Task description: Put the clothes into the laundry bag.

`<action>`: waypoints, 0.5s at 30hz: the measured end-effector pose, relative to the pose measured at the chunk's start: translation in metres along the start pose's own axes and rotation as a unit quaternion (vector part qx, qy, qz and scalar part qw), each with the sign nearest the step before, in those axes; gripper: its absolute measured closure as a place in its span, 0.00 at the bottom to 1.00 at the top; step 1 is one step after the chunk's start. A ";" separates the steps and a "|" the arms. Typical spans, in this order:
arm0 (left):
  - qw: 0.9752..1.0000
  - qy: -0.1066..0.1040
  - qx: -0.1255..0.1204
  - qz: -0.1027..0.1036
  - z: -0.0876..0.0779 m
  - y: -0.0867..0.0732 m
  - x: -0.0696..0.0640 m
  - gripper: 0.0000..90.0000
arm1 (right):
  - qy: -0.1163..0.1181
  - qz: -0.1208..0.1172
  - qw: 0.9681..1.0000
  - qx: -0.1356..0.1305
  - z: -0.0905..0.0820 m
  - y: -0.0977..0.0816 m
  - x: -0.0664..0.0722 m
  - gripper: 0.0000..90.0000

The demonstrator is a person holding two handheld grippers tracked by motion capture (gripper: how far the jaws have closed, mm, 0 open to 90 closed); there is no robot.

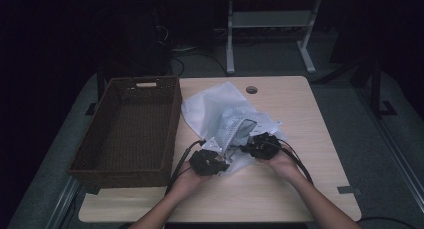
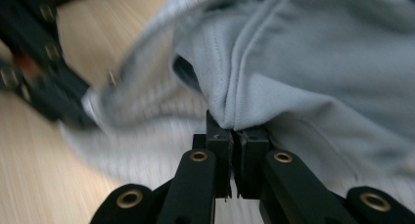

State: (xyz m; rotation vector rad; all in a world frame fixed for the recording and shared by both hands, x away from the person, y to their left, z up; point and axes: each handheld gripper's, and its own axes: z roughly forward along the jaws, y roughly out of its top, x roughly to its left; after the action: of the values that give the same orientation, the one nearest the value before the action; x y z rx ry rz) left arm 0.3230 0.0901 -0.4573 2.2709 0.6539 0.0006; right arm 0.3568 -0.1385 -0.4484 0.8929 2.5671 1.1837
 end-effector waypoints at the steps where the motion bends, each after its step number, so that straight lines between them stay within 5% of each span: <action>1: 1.000 -0.002 0.001 0.000 0.000 0.000 0.000 0.98 | 0.004 -0.004 1.000 -0.005 0.003 0.004 0.003 0.96; 7: 1.000 -0.010 0.009 0.008 0.000 0.000 -0.001 0.98 | -0.010 -0.018 1.000 -0.005 0.032 0.026 0.018 0.96; 15: 1.000 -0.009 0.015 0.011 -0.003 -0.002 0.000 0.99 | -0.057 0.009 0.998 -0.012 0.061 0.038 0.007 0.96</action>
State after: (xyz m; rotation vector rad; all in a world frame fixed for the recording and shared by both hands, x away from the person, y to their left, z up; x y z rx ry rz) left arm 0.3211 0.0933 -0.4565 2.3050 0.6229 -0.0188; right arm 0.3917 -0.0770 -0.4605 0.9517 2.4556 1.1307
